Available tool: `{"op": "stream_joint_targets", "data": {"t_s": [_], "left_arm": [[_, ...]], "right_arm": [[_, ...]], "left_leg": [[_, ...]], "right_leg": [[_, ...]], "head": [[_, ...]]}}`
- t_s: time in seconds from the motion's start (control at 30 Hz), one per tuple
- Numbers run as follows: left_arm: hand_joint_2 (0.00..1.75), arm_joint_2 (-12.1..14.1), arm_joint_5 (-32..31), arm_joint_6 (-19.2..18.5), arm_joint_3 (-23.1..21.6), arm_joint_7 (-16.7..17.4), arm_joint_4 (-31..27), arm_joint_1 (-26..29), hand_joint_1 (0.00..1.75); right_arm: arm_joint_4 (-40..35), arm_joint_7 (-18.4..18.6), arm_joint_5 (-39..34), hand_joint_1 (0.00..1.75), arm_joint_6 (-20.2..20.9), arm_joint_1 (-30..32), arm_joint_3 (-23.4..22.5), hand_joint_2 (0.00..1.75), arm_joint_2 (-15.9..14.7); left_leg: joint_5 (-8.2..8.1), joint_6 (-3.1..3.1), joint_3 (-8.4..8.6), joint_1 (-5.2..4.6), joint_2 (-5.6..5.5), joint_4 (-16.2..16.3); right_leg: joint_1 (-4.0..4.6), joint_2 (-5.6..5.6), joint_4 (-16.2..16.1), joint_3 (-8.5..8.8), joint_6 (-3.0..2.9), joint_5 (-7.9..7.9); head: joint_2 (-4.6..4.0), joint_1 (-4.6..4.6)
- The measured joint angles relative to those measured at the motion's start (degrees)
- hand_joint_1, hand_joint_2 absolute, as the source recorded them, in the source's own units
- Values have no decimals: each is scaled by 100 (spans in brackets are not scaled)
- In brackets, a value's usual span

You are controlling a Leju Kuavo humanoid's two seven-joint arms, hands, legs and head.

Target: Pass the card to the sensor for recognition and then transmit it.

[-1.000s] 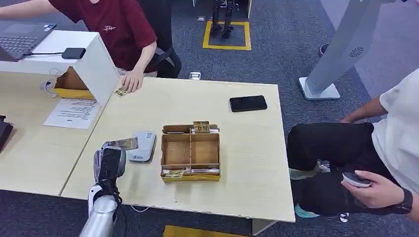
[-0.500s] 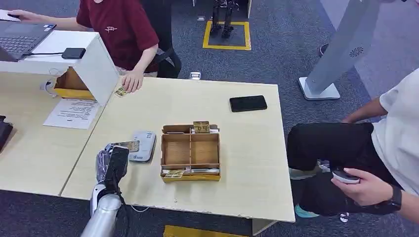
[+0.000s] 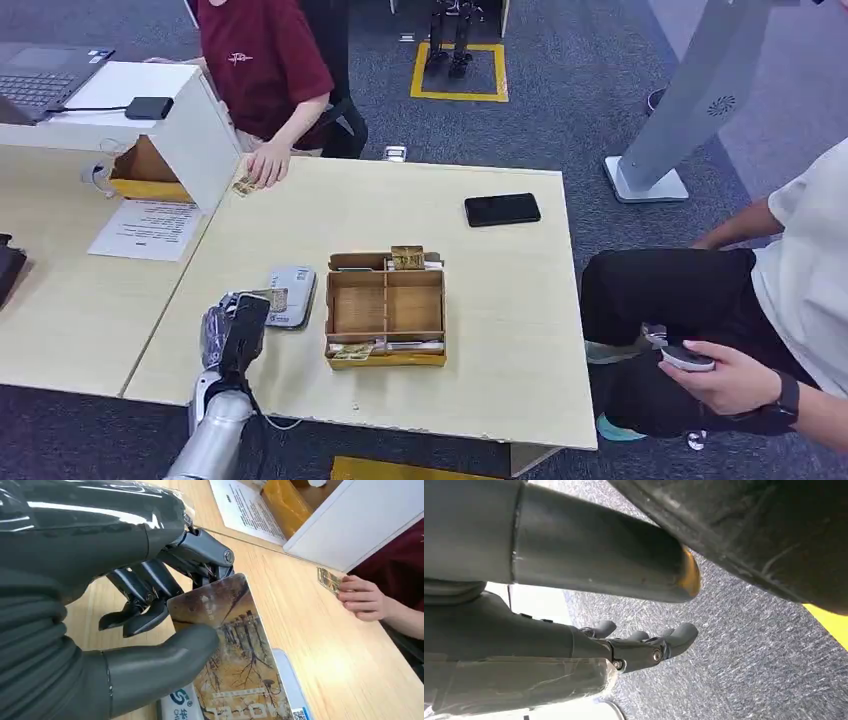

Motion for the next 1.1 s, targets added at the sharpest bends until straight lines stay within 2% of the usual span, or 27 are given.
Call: {"op": "stream_joint_targets", "data": {"t_s": [0.27, 0.57, 1.1], "left_arm": [[175, 0, 13, -9, 52, -2, 170, -99, 175], [175, -4, 526, -697, 96, -61, 90, -108, 175], [175, -22, 734, -920, 98, -35, -173, -103, 175]], "right_arm": [[0, -2, 55, 0, 37, 0, 0, 0, 0], [0, -9, 135, 0, 44, 1, -11, 0, 2], [0, 15, 177, 0, 46, 2, -35, 0, 4]], "left_leg": [[2, 1, 0, 0, 0, 0], [3, 2, 0, 0, -1, 0], [3, 2, 0, 0, 0, 0]], "right_leg": [[0, 0, 0, 1, 0, 0], [0, -1, 0, 1, 0, 1], [0, 0, 0, 0, 0, 1]], "head": [[0, -2], [0, 0], [0, 0]]}}
